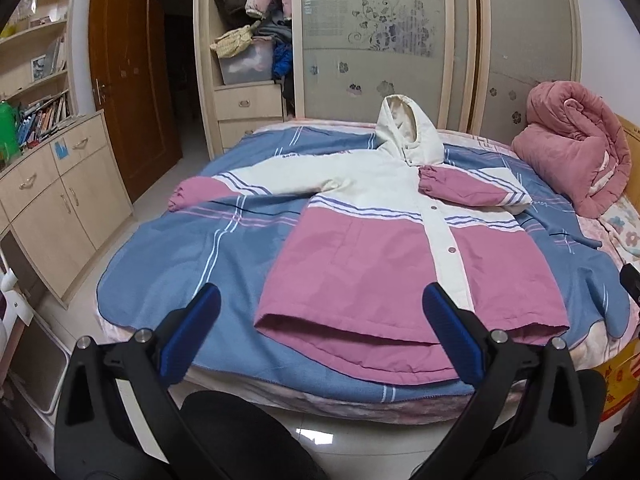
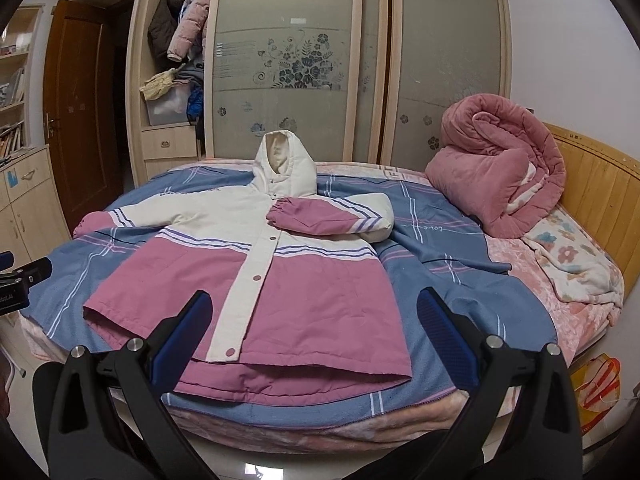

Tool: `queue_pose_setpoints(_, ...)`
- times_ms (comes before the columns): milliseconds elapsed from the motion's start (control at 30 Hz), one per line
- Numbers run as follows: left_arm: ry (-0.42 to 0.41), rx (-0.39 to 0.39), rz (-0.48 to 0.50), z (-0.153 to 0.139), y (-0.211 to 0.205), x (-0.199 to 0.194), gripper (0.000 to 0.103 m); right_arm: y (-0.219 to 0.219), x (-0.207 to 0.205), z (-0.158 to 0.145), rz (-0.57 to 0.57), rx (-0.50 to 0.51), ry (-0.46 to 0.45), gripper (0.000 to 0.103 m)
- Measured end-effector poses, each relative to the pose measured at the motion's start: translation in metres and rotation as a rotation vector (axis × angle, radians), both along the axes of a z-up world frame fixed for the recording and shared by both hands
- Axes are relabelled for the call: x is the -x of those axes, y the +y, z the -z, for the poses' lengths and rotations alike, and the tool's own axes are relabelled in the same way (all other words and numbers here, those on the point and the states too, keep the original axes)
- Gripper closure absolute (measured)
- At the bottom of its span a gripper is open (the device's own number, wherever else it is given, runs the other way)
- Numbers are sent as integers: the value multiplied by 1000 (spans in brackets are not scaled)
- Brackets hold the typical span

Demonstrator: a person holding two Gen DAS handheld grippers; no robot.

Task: Fold large clothes
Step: 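Open the right tool and withdraw it from the folded sleeve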

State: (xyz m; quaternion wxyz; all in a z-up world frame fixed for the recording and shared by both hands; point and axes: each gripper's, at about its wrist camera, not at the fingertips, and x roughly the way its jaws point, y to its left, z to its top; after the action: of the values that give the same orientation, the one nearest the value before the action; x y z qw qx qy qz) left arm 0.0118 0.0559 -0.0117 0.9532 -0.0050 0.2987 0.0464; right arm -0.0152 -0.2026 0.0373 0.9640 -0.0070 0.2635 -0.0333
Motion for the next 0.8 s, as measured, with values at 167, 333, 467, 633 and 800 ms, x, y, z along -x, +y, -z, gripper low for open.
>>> queue_pose_setpoints(167,-18,-9,4,-5,-2,7,2,3,3,-6,-1,1,-15,1)
queue_pose_setpoints(333,-27,-13,4,-8,-3,9,2,5,4,-7,-1,3,-20,1)
queue_pose_setpoints(467,-30,-12,2,-8,-3,10,2,5,4,-8,-1,3,-23,1)
queue_pose_setpoints(633,-35,-22,0,-9,-2,10,2,6,4,-8,-2,0,-25,1)
queue_pose_setpoints(800,-32,-25,-1,-9,-3,9,2,5,2,-8,-10,-4,-22,1)
